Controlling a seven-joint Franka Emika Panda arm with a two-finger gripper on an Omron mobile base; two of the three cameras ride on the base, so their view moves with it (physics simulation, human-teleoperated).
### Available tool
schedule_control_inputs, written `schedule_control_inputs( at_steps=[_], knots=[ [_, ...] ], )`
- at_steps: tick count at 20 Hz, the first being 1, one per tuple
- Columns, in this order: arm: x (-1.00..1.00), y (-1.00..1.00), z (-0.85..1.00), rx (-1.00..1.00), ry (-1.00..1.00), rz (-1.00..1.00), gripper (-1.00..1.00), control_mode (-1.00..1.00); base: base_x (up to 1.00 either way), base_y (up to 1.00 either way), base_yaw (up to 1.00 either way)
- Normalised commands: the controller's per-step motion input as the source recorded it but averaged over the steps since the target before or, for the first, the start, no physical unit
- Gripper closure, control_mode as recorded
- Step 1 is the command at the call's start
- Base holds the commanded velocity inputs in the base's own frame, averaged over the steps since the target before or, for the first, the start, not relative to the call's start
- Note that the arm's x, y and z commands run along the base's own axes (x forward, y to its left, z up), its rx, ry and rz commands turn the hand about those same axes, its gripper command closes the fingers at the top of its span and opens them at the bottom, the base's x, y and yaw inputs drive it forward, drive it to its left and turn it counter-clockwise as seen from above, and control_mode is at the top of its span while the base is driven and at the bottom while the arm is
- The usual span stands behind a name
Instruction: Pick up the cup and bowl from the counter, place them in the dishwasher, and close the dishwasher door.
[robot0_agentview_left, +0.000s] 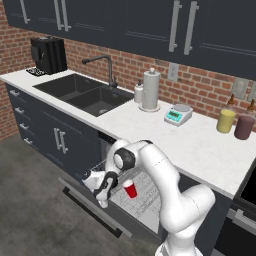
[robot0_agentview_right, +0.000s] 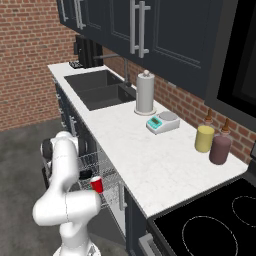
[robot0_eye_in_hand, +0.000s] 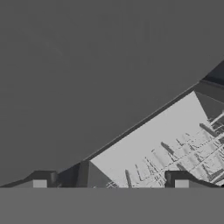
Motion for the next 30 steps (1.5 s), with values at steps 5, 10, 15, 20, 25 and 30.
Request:
schedule_control_inputs(
  at_steps=[5,10,15,20,25,30],
  knots=[
    [0.25,-0.66,-0.34,-0.15,-0.03,0.09,-1.0,-1.0,0.0,0.0,0.0],
    [0.19,-0.54,0.7,-0.01,-0.09,0.02,-1.0,-1.0,0.0,0.0,0.0],
    [-0.72,0.14,0.96,0.0,-0.09,0.11,-1.0,-1.0,0.0,0.0,0.0],
    [-1.0,0.77,0.84,0.0,0.0,0.16,-1.0,-1.0,0.0,0.0,0.0],
    [-1.0,0.89,0.99,0.0,0.01,0.06,-1.0,-1.0,0.0,0.0,0.0],
    [-1.0,0.71,0.6,0.0,0.03,0.0,-1.0,-1.0,0.0,0.0,0.0]
  ],
)
